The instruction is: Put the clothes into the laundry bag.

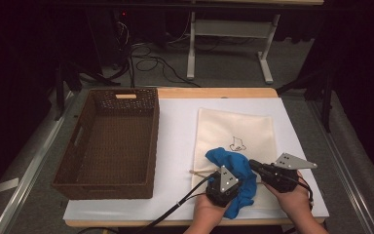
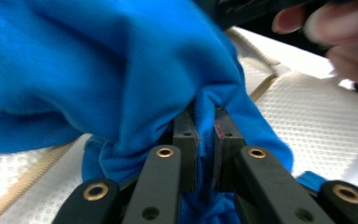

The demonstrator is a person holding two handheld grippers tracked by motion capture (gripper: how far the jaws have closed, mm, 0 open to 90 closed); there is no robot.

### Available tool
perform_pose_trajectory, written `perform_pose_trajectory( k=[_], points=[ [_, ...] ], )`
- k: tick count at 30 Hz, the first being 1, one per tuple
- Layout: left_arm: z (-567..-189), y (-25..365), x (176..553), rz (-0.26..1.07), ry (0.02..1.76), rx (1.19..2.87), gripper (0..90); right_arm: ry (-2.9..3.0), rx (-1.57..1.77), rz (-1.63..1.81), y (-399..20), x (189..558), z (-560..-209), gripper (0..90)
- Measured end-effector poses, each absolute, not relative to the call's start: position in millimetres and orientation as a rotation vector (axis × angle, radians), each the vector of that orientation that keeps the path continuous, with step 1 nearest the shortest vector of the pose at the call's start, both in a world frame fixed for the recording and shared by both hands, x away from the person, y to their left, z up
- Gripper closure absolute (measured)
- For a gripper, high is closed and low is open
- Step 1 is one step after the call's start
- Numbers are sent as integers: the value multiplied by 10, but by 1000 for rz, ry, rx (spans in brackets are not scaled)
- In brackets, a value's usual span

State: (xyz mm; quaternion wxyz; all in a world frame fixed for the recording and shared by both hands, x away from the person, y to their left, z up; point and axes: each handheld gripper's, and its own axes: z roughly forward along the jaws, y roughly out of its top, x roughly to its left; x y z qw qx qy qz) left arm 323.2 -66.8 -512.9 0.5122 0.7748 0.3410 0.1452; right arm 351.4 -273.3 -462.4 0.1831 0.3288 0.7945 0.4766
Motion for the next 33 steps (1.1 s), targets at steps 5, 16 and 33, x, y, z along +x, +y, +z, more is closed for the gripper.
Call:
perform_pose_trajectory(
  k=[5, 16, 33],
  points=[
    [-5150, -711, 3342, 361, 848, 1883, 808, 2239, 904, 1360, -2725, 3491, -4597, 887],
    [-5044, -649, 3205, 351, 835, 1851, 500, 2232, 912, 1357, -2772, 3479, -4607, 887],
    [-4696, -172, 3345, 433, 928, 1651, 160, 2223, 905, 1349, -2765, 3489, -4605, 887]
  ],
)
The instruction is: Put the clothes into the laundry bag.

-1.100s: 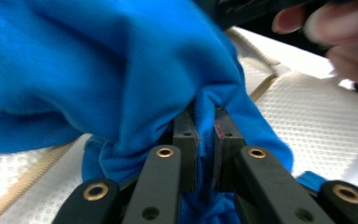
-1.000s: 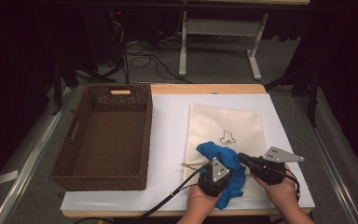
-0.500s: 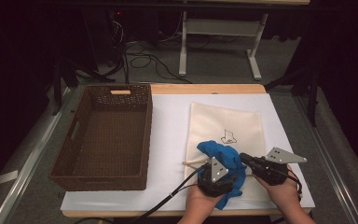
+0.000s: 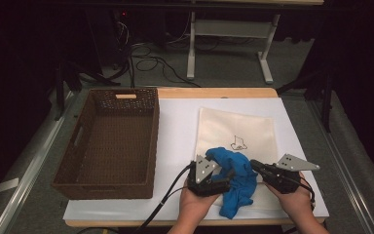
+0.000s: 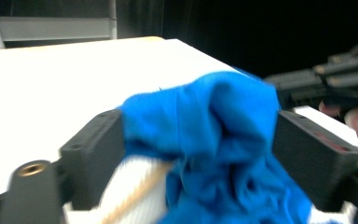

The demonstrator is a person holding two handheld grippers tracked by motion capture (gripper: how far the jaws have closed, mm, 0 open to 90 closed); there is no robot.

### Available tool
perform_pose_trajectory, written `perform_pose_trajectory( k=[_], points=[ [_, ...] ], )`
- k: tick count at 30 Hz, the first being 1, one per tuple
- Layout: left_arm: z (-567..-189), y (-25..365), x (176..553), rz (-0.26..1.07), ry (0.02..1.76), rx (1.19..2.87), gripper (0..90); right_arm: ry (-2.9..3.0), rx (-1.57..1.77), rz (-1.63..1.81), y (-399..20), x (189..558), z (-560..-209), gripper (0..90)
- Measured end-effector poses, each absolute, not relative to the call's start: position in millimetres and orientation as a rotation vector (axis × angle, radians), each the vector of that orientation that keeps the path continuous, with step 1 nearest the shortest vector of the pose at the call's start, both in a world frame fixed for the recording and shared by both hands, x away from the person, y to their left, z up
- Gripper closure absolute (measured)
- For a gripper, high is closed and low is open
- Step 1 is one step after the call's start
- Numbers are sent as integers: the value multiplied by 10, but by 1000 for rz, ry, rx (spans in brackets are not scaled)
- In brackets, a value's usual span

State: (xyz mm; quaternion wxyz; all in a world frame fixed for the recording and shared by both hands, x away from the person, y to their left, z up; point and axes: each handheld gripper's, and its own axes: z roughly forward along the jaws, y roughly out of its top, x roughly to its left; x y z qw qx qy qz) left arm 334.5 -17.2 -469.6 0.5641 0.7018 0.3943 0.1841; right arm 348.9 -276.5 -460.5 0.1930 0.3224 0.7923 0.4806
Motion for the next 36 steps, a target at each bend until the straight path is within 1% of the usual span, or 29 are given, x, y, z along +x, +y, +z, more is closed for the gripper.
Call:
perform_pose_trajectory(
  k=[2, 5, 6, 7, 9, 10, 12, 13, 15, 18, 26, 36],
  points=[
    [-4680, -227, 3435, 416, 924, 1660, 158, 2225, 904, 1350, -2765, 3492, -4606, 886],
    [-4713, -322, 3591, 309, 927, 1692, 173, 2226, 905, 1348, -2761, 3489, -4608, 887],
    [-4727, -337, 3604, 285, 922, 1697, 252, 2227, 915, 1349, -2759, 3487, -4610, 887],
    [-4739, -349, 3591, 287, 918, 1697, 358, 2228, 915, 1348, -2758, 3487, -4611, 887],
    [-4747, -370, 3503, 322, 898, 1682, 560, 2227, 917, 1347, -2762, 3493, -4617, 887],
    [-4751, -387, 3448, 346, 888, 1693, 634, 2227, 907, 1344, -2770, 3501, -4616, 887],
    [-4769, -425, 3330, 362, 864, 1708, 720, 2226, 912, 1346, -2777, 3500, -4614, 887],
    [-4789, -447, 3270, 357, 854, 1716, 746, 2225, 911, 1346, -2777, 3499, -4614, 887],
    [-4860, -515, 3167, 337, 817, 1754, 768, 2224, 918, 1349, -2770, 3493, -4609, 887],
    [-4940, -596, 3118, 346, 804, 1795, 769, 2223, 916, 1348, -2754, 3486, -4602, 887],
    [-5084, -669, 3269, 381, 862, 1849, 766, 2236, 912, 1347, -2739, 3475, -4626, 887],
    [-5098, -729, 3316, 410, 902, 1857, 761, 2221, 898, 1396, -2752, 3427, -4572, 887]
  ],
)
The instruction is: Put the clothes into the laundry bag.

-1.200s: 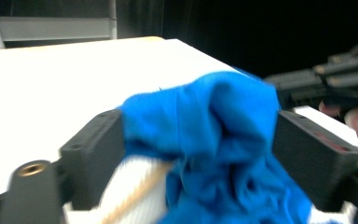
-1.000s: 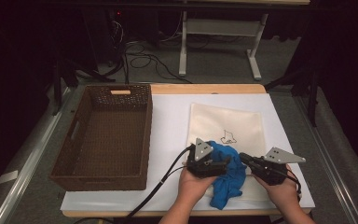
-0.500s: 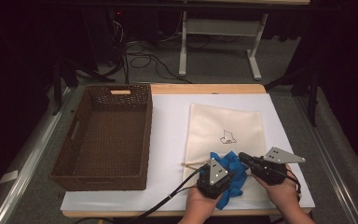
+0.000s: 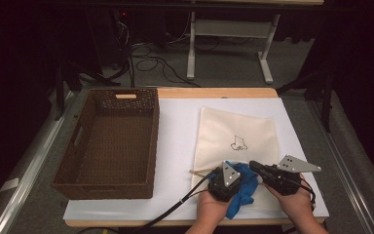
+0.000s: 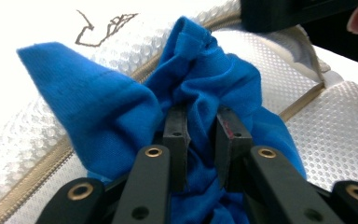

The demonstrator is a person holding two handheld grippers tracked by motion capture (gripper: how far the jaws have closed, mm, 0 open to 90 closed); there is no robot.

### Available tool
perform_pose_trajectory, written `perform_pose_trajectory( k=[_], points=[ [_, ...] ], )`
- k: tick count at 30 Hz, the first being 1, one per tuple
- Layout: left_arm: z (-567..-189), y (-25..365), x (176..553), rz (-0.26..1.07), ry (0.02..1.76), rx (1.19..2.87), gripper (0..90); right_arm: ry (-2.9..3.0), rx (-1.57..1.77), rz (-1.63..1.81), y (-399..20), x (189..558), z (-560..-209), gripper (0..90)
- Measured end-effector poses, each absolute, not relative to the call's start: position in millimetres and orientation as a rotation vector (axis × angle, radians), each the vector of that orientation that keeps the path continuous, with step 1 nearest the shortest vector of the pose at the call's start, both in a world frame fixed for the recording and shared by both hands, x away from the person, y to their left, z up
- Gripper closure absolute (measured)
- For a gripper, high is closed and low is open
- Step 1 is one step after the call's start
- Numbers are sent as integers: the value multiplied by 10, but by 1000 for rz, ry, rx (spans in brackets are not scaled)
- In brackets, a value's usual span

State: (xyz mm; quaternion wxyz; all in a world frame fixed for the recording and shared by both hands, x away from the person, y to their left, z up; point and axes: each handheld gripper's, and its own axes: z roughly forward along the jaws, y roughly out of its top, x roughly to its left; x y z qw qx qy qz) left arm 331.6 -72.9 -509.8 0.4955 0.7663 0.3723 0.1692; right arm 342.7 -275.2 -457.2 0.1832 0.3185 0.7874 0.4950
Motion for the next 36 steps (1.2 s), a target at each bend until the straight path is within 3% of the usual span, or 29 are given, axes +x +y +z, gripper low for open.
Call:
perform_pose_trajectory(
  k=[11, 20, 29, 33, 36],
  points=[
    [-5073, -700, 3432, 392, 945, 1820, 692, 2196, 877, 1434, -2766, 3414, -4495, 887],
    [-5019, -559, 3257, 393, 908, 1796, 498, 2200, 882, 1417, -2781, 3426, -4522, 887],
    [-4917, -199, 2967, 496, 908, 1699, 556, 2195, 883, 1417, -2770, 3420, -4513, 886],
    [-4844, -132, 3042, 519, 942, 1648, 529, 2197, 882, 1413, -2765, 3423, -4517, 887],
    [-4836, -164, 3120, 509, 945, 1666, 686, 2197, 884, 1416, -2769, 3427, -4524, 887]
  ],
)
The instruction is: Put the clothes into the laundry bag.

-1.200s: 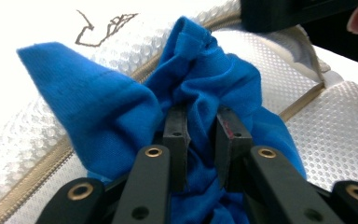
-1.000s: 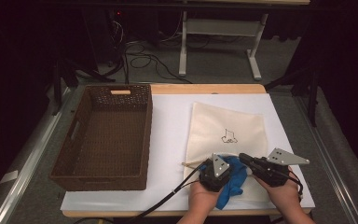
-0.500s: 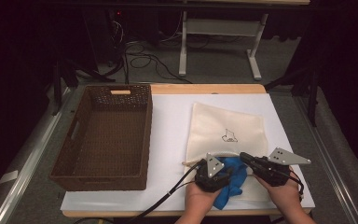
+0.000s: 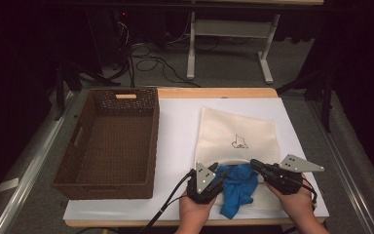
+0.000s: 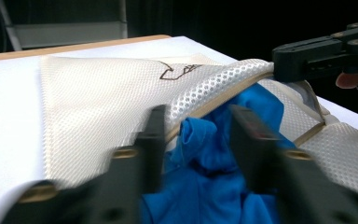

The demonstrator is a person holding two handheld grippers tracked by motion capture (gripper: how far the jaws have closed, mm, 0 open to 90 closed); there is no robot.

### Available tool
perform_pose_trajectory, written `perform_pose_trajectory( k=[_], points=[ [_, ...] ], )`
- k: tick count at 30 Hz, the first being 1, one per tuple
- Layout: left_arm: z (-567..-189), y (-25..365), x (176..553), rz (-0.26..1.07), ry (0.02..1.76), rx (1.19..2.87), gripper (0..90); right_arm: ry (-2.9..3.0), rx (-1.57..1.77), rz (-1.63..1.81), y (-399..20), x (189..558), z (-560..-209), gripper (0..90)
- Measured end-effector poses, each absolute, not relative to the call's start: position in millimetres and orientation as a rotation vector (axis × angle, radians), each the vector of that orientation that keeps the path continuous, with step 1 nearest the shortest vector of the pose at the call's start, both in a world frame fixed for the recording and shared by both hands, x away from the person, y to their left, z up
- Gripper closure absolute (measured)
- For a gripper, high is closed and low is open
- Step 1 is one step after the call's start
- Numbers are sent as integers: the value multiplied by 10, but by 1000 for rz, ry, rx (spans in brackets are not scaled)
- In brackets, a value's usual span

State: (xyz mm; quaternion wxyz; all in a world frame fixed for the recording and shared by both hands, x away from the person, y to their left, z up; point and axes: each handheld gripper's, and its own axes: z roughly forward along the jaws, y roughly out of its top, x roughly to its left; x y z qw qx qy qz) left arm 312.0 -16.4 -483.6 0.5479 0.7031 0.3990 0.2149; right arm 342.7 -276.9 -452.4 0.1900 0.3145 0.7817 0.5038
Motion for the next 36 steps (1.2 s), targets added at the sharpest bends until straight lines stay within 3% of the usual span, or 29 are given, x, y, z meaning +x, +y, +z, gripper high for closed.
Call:
perform_pose_trajectory(
  k=[2, 4, 15, 19, 25, 31, 36],
  points=[
    [-4852, -205, 3158, 501, 948, 1697, 801, 2197, 890, 1415, -2774, 3423, -4523, 887],
    [-4897, -250, 3175, 490, 955, 1728, 852, 2197, 890, 1415, -2774, 3420, -4523, 887],
    [-5172, -451, 3276, 399, 1014, 1877, 854, 2202, 882, 1413, -2767, 3421, -4538, 887],
    [-5179, -413, 3306, 403, 1031, 1867, 788, 2208, 883, 1406, -2757, 3433, -4546, 886],
    [-5142, -309, 3255, 397, 1051, 1813, 577, 2203, 878, 1405, -2765, 3436, -4542, 887],
    [-5107, -227, 3130, 427, 1030, 1775, 462, 2200, 879, 1405, -2759, 3429, -4539, 886],
    [-5107, -260, 3100, 368, 1008, 1777, 245, 2199, 880, 1403, -2756, 3429, -4538, 887]
  ],
)
